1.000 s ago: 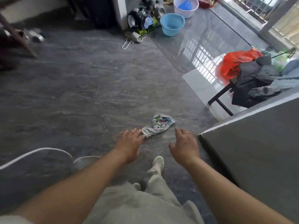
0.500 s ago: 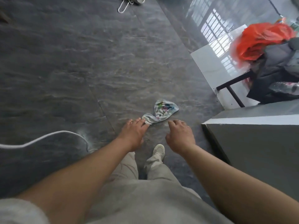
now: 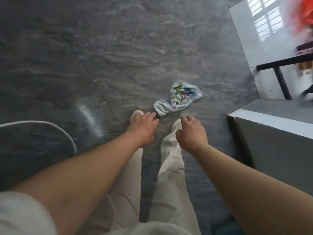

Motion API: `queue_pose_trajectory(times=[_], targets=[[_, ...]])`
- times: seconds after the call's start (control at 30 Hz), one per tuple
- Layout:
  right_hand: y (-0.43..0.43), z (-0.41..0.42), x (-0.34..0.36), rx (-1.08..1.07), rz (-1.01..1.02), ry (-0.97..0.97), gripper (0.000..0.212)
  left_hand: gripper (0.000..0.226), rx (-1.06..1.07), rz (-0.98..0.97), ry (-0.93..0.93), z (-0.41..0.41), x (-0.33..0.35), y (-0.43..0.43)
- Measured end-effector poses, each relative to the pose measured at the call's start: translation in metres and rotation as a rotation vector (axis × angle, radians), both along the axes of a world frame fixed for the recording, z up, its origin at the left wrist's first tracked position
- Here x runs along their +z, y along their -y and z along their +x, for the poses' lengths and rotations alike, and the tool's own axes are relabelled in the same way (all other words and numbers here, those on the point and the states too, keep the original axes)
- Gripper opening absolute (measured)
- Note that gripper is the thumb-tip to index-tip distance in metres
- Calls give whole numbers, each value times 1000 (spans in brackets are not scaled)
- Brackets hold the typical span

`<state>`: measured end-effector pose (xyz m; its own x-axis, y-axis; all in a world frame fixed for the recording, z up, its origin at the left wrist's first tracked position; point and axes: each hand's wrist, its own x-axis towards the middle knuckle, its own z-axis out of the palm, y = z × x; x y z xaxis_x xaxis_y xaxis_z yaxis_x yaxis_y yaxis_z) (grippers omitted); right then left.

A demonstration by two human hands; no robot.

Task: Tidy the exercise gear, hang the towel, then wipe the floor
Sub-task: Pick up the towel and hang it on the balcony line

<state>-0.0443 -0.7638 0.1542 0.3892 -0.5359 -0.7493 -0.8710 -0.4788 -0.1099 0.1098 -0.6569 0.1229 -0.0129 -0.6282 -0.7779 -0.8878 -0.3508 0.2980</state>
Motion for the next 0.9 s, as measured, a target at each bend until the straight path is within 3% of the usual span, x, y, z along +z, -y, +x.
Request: queue_pose_trajectory(times=[0.13, 0.37, 0.53, 0.7, 0.9], targets=[[8, -4, -93, 37, 60, -16, 29, 61, 34, 40, -36, -13, -81, 15], [28, -12, -264, 119, 92, -28, 42, 60, 59, 98, -23, -31, -238, 24], [33, -16, -369, 199, 98, -27, 39, 59, -41, 111, -34, -52, -335, 18], [27, -24, -430, 179, 140, -82, 45, 68, -16, 158, -62, -65, -392, 20], [13, -32, -448, 185, 190, -140, 52, 81, 33, 237, -144, -71, -413, 13]])
